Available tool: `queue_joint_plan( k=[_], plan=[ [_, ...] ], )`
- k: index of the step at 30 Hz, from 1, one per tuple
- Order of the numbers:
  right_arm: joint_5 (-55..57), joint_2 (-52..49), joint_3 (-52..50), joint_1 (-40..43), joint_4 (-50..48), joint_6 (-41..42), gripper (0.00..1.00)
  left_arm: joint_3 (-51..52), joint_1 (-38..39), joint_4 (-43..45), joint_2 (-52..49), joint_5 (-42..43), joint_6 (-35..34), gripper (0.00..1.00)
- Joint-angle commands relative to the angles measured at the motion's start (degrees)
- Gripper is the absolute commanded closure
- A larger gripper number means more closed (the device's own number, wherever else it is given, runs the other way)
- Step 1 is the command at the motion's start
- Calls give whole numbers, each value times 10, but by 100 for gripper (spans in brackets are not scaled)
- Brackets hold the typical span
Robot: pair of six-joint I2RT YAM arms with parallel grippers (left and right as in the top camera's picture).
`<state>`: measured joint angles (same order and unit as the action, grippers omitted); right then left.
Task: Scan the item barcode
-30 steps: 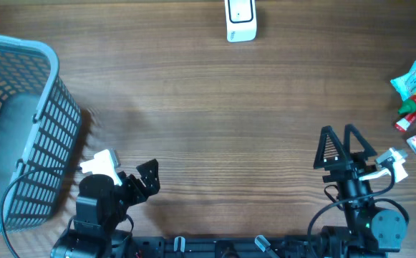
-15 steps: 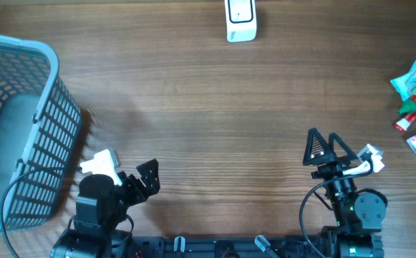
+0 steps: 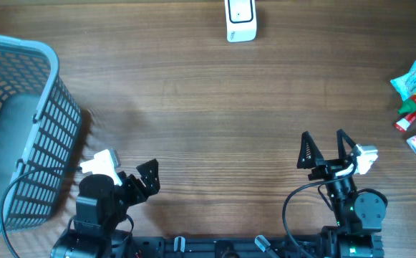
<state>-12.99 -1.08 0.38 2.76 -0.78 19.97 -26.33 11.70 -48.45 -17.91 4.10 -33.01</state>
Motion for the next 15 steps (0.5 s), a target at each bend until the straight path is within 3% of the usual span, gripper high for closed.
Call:
queue_joint_plan(
  k=[1, 15],
  plan=[
    [6, 9, -1, -3, -2, -19, 1, -6, 2, 1, 3, -8, 13, 0],
    [6, 8, -1, -3, -2, -19, 0, -6, 2, 1, 3, -8, 13, 0]
  ],
)
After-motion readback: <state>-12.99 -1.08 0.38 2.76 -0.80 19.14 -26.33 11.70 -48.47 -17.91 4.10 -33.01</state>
